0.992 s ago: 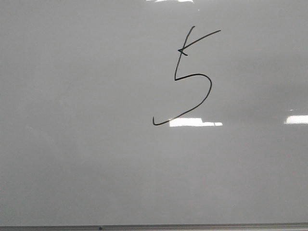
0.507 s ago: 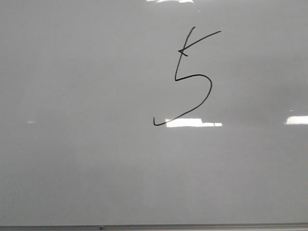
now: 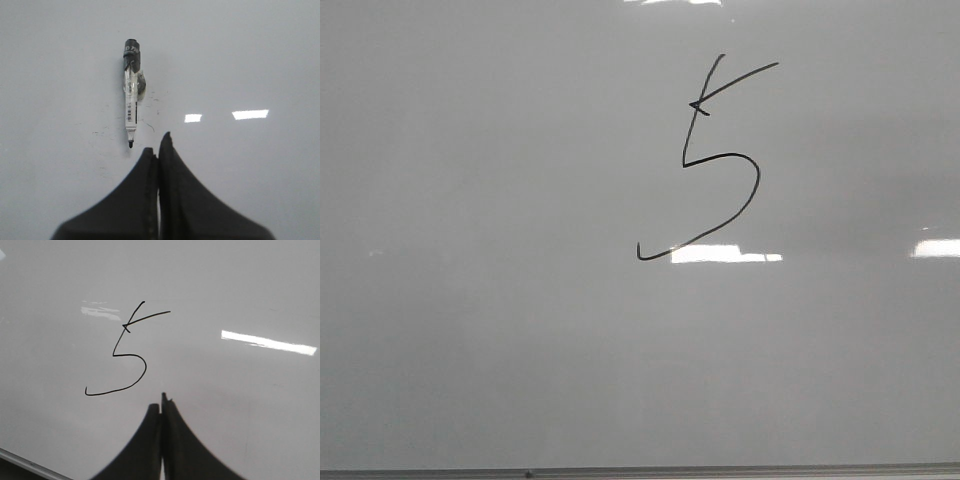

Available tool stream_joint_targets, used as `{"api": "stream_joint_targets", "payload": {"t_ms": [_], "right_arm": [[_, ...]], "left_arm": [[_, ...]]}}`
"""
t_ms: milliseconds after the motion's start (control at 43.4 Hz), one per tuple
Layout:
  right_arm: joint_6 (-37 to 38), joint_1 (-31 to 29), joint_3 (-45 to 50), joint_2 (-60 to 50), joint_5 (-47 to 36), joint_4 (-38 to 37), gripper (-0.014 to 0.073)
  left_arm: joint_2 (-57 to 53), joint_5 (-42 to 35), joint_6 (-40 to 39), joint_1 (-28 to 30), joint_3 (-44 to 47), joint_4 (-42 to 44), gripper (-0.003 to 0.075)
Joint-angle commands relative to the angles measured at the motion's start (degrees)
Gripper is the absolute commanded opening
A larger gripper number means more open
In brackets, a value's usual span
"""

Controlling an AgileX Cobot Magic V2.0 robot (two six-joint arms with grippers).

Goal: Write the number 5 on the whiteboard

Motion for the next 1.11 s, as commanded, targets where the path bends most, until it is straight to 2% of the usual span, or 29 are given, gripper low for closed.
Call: {"api": "stream_joint_targets", "payload": {"t_ms": [0, 738, 876, 992, 1084], "right_arm": [[-0.04, -0.36, -1.43, 0.47, -4.20, 1.17, -0.0069], [-0.04, -0.36, -1.43, 0.47, -4.20, 1.17, -0.0069], [-0.46, -0.36, -0.06, 0.02, -7.21, -1.59, -0.0069], [2.84, -0.36, 2.97, -1.68, -9.93, -5.51, -0.0069], [10.13, -0.36, 6.17, -3.44, -13.03, -11.06, -0.0069]], "left_arm": [[-0.81, -4.92, -0.59, -0.38, 0.26, -0.40, -0.0020], [-0.81, -4.92, -0.59, -0.38, 0.26, -0.40, -0.0020], [-0.81, -4.92, -0.59, -0.38, 0.26, -0.40, -0.0020], [-0.81, -4.92, -0.59, -0.38, 0.26, -0.40, -0.0020], [-0.81, -4.92, -0.59, -0.38, 0.26, -0.40, -0.0020]]}}
